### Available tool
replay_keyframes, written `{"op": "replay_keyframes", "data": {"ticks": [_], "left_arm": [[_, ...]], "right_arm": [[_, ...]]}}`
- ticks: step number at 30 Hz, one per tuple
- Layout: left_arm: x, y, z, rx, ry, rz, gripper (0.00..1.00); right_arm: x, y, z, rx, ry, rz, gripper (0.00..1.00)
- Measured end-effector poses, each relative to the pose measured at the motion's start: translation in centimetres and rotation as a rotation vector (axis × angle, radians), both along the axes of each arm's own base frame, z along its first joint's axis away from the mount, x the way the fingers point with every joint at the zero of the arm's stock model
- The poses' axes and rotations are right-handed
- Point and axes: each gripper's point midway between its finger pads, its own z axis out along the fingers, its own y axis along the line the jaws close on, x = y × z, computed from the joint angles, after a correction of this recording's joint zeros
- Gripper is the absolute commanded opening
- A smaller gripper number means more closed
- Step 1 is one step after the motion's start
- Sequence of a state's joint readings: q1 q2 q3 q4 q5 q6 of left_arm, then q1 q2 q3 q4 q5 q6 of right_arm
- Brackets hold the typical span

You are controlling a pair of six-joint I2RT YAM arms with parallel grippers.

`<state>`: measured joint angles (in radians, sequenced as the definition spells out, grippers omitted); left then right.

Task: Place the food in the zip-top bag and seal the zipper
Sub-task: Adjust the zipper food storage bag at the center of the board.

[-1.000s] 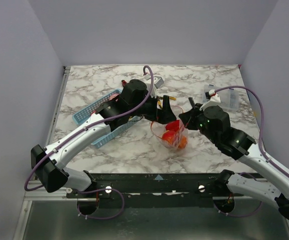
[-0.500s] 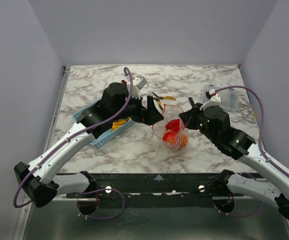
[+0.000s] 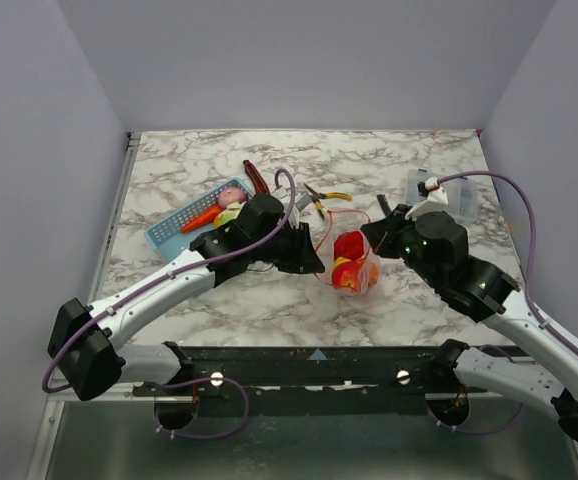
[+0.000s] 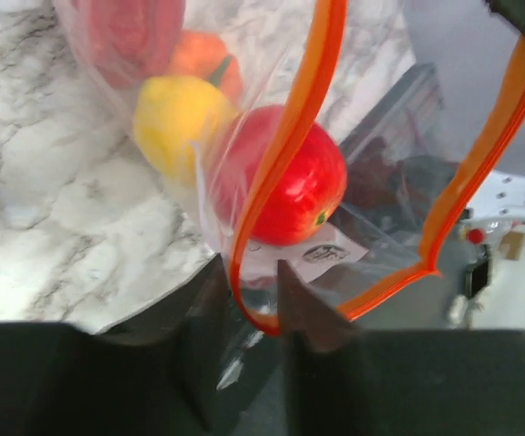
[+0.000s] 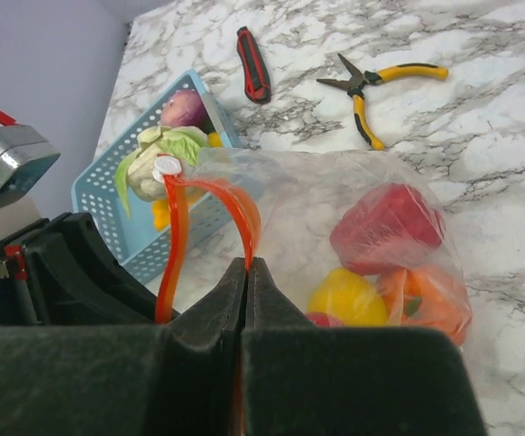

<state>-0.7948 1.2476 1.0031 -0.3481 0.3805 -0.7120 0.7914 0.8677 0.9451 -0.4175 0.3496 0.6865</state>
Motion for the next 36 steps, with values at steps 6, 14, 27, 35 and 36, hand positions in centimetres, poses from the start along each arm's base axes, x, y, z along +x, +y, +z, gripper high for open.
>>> {"op": "replay_keyframes", "data": {"ticks": [6, 14, 27, 35, 36], "left_arm": [[-0.5, -1.7, 4.1, -0.080, -0.037, -0.056, 0.03], [-4.6, -2.0, 10.6, -0.314, -0.023, -0.159, 0.03], [-3.5, -2.7, 2.9, -0.114, 0.150, -0.129, 0.02], [-4.2, -2.1, 9.0, -0.247, 0.028, -0.141, 0.02], [-4.1, -2.1, 9.0, -0.249, 0.026, -0.140, 0.02]], "right_arm": [[-0.5, -0.7, 0.9, 0.003, -0.016, -0.007, 0.00], [-0.4, -1.2, 2.9, -0.039, 0.027, -0.035, 0.00], [1.2, -2.3, -5.7, -0.320, 0.163, -0.093, 0.00], [1.3, -2.1, 3.0, -0.170, 0.018, -0.096, 0.00], [1.3, -2.1, 3.1, -0.165, 0.013, -0.097, 0.00]]}}
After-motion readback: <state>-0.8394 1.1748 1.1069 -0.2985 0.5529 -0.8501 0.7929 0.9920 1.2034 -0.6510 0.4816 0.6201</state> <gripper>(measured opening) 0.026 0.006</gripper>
